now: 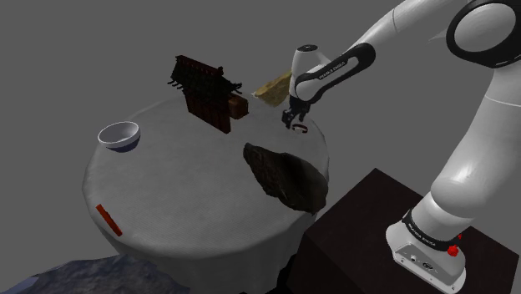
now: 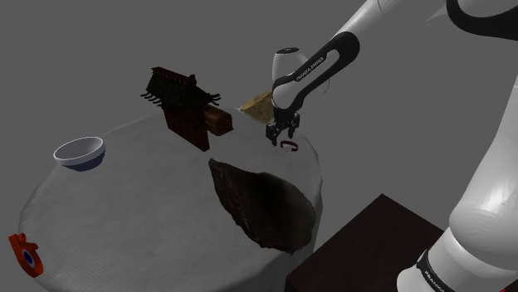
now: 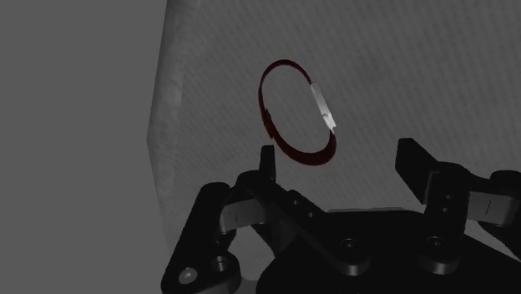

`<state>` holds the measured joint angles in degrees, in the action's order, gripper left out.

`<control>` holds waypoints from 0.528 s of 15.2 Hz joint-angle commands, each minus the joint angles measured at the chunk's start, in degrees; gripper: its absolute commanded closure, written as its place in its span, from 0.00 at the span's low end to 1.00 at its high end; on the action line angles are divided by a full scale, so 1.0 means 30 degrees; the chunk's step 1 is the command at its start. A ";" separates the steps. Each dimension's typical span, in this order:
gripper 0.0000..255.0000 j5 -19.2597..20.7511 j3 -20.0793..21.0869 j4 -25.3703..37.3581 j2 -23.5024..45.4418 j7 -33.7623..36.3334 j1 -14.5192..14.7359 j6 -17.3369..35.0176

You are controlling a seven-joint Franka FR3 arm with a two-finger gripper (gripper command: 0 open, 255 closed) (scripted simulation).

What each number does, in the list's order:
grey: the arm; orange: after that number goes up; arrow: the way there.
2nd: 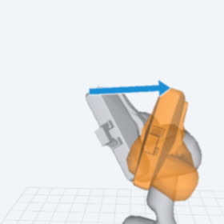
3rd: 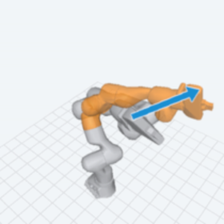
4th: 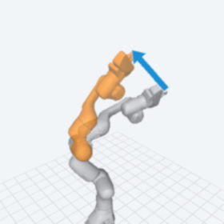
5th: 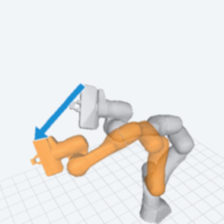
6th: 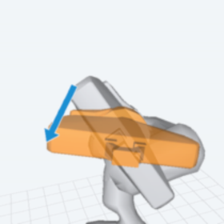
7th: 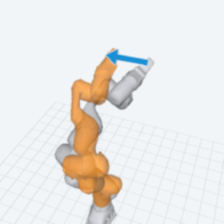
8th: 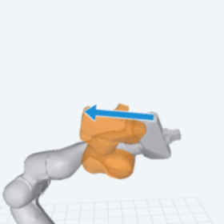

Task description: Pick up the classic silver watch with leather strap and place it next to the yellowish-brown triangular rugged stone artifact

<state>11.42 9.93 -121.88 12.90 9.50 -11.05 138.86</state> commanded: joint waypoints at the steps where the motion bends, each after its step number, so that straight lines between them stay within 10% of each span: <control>1: 0.00 0.0000 0.0000 0.0000 0.0000 0.0000 0.0000 0.0000; 8: 0.00 -0.0710 0.0253 0.0447 -0.1662 -0.0472 -0.0021 -0.2056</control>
<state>9.59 10.64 -120.48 8.65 8.35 -11.04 133.40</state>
